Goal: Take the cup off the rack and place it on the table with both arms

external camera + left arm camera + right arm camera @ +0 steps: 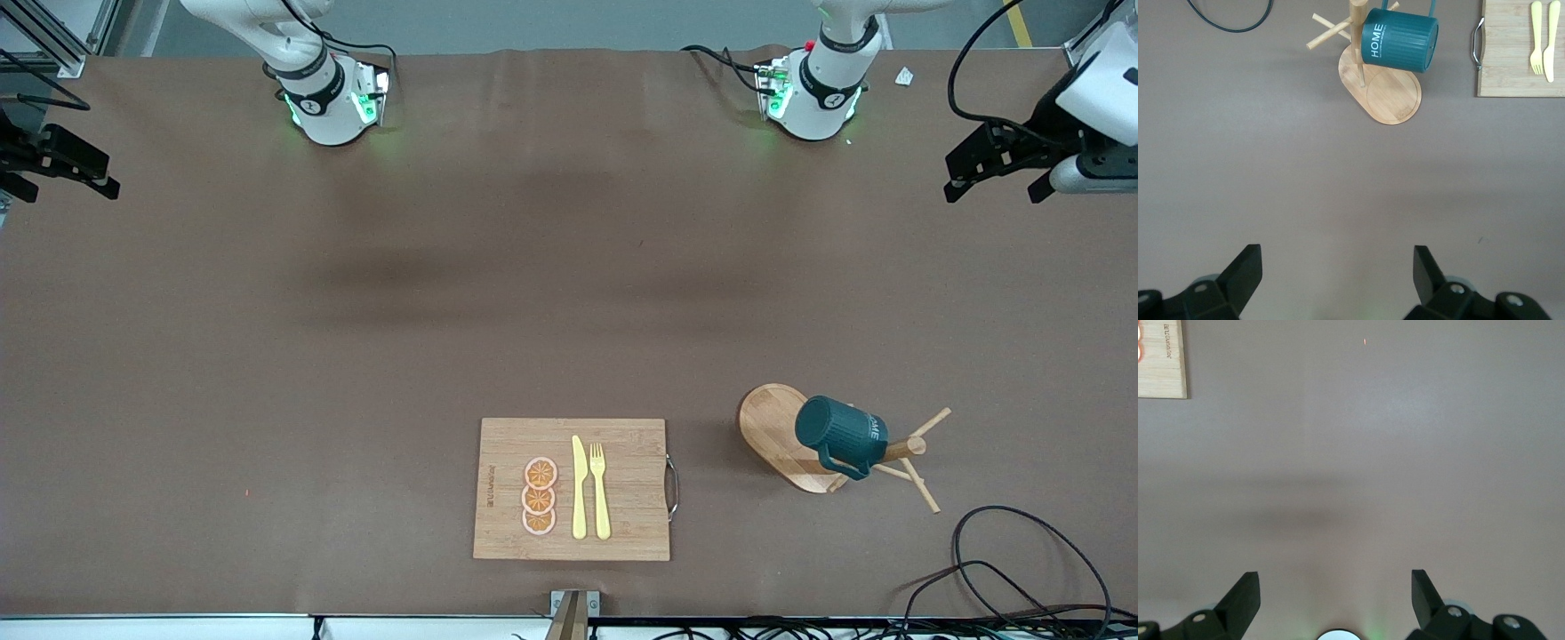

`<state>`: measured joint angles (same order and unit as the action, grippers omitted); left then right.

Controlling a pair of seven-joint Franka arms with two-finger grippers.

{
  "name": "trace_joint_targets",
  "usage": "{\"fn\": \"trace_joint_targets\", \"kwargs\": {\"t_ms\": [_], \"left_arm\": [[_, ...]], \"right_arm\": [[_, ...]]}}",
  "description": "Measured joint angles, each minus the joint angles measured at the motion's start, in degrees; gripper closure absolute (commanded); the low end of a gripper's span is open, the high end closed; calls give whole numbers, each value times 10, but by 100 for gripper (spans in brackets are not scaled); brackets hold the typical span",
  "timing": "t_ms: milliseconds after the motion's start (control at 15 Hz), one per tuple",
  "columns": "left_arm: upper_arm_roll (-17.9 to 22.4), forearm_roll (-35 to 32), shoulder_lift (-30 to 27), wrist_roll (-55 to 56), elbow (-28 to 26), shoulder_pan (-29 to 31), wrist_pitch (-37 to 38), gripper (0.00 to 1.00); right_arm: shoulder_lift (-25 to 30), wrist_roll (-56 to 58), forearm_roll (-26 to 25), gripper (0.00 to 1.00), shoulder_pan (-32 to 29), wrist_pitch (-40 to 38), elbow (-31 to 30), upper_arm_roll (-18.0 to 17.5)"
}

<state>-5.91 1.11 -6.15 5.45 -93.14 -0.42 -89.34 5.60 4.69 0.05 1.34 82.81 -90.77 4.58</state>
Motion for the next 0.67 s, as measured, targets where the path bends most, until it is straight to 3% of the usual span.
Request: {"fn": "trace_joint_targets", "kwargs": {"t_ms": [200,667], "left_arm": [[1,11,29,34,3,0,0,0],[1,64,99,280,3,1,-71,0]], "right_arm": [[0,0,0,0,0,0,0,0],[0,0,0,0,0,10,0,1]]}}
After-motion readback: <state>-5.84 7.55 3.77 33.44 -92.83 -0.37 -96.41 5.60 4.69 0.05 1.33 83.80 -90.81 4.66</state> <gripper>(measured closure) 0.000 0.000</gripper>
